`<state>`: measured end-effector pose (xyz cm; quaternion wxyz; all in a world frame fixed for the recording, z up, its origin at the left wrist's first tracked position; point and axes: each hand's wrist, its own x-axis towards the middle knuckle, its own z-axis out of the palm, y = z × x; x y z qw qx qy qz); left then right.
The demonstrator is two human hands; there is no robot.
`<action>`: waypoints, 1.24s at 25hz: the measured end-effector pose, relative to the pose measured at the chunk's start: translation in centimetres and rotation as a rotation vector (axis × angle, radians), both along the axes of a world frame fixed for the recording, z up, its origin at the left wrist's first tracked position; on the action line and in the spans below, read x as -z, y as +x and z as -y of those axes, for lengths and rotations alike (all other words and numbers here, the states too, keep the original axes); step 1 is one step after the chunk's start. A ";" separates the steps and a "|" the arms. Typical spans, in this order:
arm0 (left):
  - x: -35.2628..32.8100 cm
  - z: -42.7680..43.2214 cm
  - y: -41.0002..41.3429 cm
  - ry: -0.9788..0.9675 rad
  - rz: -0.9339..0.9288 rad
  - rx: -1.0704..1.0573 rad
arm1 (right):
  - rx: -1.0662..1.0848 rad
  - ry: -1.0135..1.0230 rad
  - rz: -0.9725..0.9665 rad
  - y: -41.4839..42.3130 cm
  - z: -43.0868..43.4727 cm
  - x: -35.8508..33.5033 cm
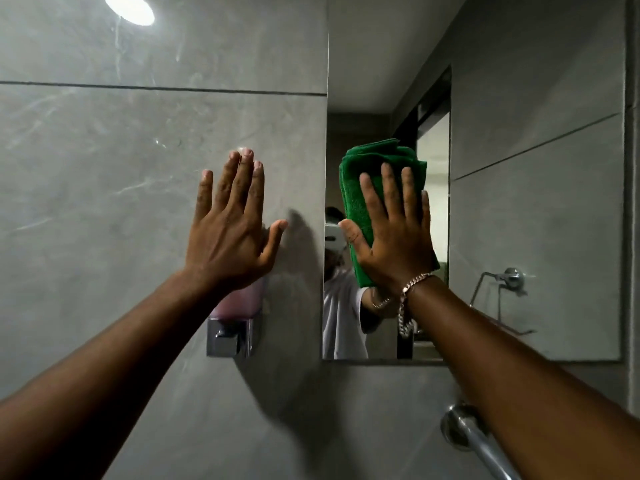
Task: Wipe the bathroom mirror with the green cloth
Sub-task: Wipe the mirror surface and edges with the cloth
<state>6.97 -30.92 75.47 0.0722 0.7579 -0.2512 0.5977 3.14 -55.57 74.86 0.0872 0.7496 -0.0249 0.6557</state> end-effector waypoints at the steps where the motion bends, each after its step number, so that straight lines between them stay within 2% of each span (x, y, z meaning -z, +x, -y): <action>1: 0.3 0.1 0.0 -0.002 0.001 -0.006 | 0.011 -0.063 -0.029 0.1 -0.1 1.1; 5: 1.4 0.4 -0.3 -0.009 0.005 -0.011 | -0.001 -0.579 -0.205 -0.3 1.6 5.0; 7: 2.2 0.5 -0.6 0.001 0.002 -0.010 | -0.004 -0.726 -0.263 -0.4 2.7 5.4; 8: 2.8 0.6 -0.6 0.011 0.003 -0.015 | -0.012 -0.687 -0.250 -0.4 3.1 5.6; 9: 3.4 0.5 -0.6 0.025 0.006 -0.019 | -0.020 -0.559 -0.203 -0.4 3.0 5.9; 11: 4.1 0.5 -0.6 0.049 0.016 -0.029 | -0.015 -0.163 -0.070 -0.4 1.7 7.0; 12: 4.4 0.5 -0.5 0.056 0.024 -0.032 | 0.002 -0.009 -0.026 -0.1 0.6 7.8; 13: 4.5 0.6 -0.5 0.060 0.031 -0.034 | 0.012 0.062 -0.005 0.3 -0.5 8.9; 14: 4.7 0.7 -0.5 0.062 0.035 -0.029 | 0.008 0.045 -0.014 0.5 -1.2 10.2; 18: 5.5 1.4 -0.8 0.117 0.040 0.001 | -0.024 -0.439 -0.246 0.2 0.3 14.4; 19: 5.8 1.7 -1.0 0.133 0.028 0.014 | -0.021 -0.493 -0.282 -0.1 0.7 15.0; 21: 6.6 2.8 -1.5 0.158 0.027 0.085 | -0.044 -0.455 -0.308 -0.9 1.0 15.3; 24: 9.9 5.6 -3.0 0.202 0.023 0.382 | -0.295 -0.327 -0.297 -1.6 0.2 14.8; 26: 13.5 8.0 -4.0 0.208 -0.091 0.619 | -0.428 -0.267 -0.296 -2.2 0.6 14.1; 27: 15.1 9.2 -4.2 0.173 -0.166 0.664 | -0.408 -0.265 -0.297 -2.7 1.3 13.8; 29: 17.3 11.1 -3.8 0.066 -0.241 0.576 | -0.231 -0.280 -0.205 -3.9 3.7 13.2; 31: 18.0 12.5 -2.9 0.027 -0.199 0.363 | -0.073 -0.233 -0.145 -5.9 6.9 12.3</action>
